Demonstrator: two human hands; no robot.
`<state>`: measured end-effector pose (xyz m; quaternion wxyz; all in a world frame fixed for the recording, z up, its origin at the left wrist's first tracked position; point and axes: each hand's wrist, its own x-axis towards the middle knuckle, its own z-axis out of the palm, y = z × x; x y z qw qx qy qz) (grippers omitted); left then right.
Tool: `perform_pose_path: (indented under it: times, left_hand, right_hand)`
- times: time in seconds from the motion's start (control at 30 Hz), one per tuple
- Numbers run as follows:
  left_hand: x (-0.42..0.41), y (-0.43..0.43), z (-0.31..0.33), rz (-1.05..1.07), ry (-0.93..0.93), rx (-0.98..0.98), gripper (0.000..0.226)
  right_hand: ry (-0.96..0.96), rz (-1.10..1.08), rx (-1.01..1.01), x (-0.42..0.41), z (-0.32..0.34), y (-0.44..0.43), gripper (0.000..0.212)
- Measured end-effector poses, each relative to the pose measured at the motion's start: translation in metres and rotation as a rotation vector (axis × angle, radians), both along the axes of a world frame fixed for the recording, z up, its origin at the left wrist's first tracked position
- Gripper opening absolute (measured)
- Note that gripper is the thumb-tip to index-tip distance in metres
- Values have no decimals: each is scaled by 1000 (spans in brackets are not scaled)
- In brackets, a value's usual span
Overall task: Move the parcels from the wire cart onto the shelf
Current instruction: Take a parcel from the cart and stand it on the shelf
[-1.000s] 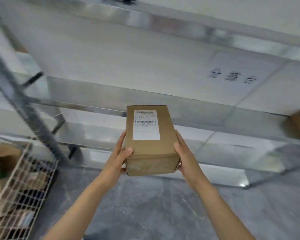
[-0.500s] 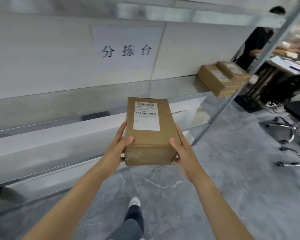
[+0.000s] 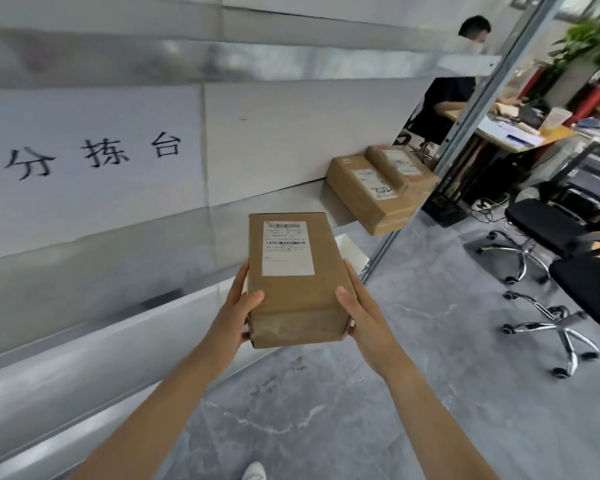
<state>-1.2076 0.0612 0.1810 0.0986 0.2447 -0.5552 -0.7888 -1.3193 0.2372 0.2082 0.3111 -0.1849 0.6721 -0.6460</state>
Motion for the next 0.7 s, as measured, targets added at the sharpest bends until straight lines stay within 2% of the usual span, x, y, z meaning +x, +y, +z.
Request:
perform_pose_path:
  times: [0.2,0.5,0.7]
  left_hand:
    - [-54,-12,5,-34,0,-66,52]
    - [-112,-15,0,40,12,-71,76]
    - [-162,-4,0,140,33,-82,61]
  right_hand:
    - [13,-3,-4,-53,-2,-8,50]
    - [64,63,7,-122,-7,-17,48]
    - [71,149,-24,-186,-3,-15,49]
